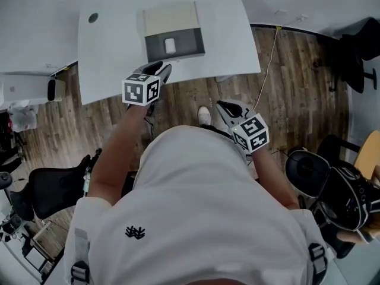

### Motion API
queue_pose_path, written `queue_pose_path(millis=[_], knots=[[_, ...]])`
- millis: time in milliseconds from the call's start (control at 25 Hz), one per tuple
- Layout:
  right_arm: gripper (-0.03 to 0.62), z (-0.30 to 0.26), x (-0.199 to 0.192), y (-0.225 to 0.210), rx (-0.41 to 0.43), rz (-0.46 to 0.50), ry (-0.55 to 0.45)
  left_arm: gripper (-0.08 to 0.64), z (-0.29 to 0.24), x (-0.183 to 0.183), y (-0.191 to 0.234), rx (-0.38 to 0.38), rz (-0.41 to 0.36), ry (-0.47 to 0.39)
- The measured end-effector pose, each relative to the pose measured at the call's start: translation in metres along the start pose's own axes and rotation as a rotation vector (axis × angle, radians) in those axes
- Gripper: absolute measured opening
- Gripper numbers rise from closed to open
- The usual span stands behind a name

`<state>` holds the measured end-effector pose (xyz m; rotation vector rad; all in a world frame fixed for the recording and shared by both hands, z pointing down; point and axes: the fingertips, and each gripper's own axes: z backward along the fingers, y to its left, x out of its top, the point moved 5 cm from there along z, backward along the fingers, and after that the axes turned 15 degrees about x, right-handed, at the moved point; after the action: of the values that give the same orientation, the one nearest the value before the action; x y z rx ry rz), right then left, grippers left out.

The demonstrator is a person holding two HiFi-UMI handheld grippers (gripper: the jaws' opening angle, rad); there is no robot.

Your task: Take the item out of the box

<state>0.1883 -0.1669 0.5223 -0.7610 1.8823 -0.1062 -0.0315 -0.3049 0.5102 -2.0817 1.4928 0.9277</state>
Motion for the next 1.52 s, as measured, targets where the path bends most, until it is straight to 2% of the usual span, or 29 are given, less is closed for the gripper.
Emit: queue_pose_path(millis=[400,720,960,1320,1440,1520], knots=[[0.009,0.024,-0.004,-0.047,0.015,-0.042,-0.016,0.199,-0.068,0.017,0.015,0.111,0.012,0.128],[0.009,0.044,-0.012,-0.074,0.011,-0.077,-0.021,0.239,-0.118,0.011,0.039,0.226,0.056,0.275],[0.009,0.054,-0.021,-0.087,-0.006,-0.108,-0.024,0.247,-0.141,0.001,0.047,0.260,0.074,0.360],[0.009,0.061,-0.027,-0.090,-0.031,-0.126,-0.038,0.244,-0.153,-0.010,0.053,0.338,-0.003,0.536],[0.009,0.062,-0.031,-0.089,-0.037,-0.136,-0.043,0.192,-0.152,-0.013,0.054,0.361,-0.040,0.561],[0.009,0.060,-0.032,-0.087,-0.036,-0.136,-0.041,0.188,-0.150,-0.015,0.055,0.364,-0.044,0.560]])
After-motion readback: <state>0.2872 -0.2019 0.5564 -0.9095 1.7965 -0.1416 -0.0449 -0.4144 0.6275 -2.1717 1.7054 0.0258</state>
